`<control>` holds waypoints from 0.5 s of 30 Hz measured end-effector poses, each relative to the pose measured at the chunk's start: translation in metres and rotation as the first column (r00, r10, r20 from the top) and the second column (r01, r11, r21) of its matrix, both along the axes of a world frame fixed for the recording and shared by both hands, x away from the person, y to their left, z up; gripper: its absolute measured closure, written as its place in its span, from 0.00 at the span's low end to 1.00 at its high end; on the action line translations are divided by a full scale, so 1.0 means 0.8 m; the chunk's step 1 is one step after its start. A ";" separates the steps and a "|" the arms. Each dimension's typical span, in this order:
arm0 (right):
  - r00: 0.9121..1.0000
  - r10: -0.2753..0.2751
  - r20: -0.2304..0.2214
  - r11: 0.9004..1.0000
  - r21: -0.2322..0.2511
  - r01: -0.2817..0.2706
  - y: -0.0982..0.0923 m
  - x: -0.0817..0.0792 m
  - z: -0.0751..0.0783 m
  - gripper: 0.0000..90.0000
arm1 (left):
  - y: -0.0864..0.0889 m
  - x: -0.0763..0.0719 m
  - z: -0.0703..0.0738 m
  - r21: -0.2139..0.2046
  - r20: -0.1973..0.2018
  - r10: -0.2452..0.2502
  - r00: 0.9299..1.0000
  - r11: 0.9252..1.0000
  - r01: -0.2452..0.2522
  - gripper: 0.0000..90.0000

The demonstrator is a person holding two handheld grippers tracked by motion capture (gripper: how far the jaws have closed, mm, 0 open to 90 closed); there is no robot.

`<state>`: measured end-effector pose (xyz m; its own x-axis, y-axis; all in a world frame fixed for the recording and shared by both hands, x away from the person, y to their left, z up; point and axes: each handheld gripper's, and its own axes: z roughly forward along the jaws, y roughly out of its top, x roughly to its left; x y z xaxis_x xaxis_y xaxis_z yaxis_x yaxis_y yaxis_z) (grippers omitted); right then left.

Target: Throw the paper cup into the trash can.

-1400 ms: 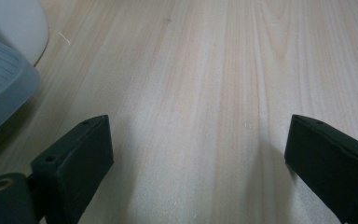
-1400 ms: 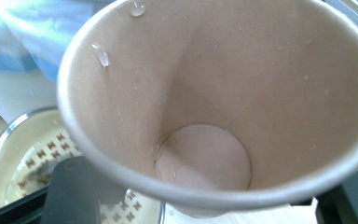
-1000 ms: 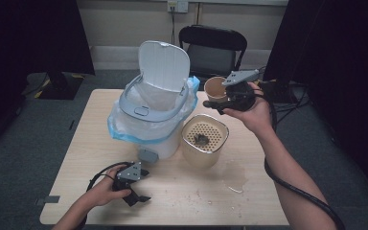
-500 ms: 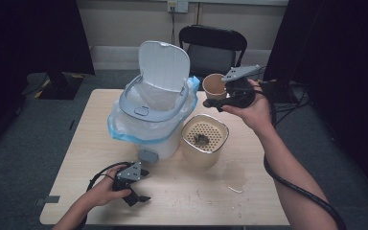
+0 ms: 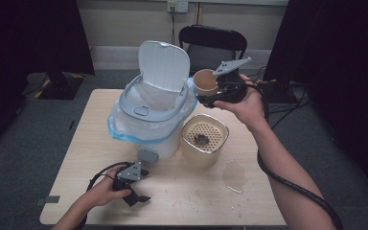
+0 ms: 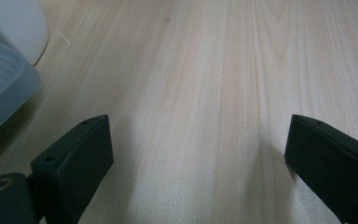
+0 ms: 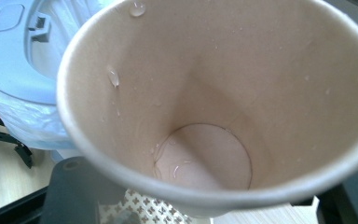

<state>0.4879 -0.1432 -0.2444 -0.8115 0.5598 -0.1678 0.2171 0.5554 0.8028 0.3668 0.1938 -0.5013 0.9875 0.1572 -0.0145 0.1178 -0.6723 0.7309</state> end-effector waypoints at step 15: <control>0.999 0.042 -0.002 0.999 0.013 -0.042 0.042 0.003 0.016 0.36 | 0.000 0.000 0.000 0.002 -0.002 0.001 1.000 1.000 -0.001 0.08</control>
<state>0.4899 -0.1098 -0.2315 -0.8348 0.5273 -0.1585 0.1957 0.5532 0.8097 0.3667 0.1939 -0.5013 0.9873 0.1581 -0.0162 0.1198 -0.6737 0.7293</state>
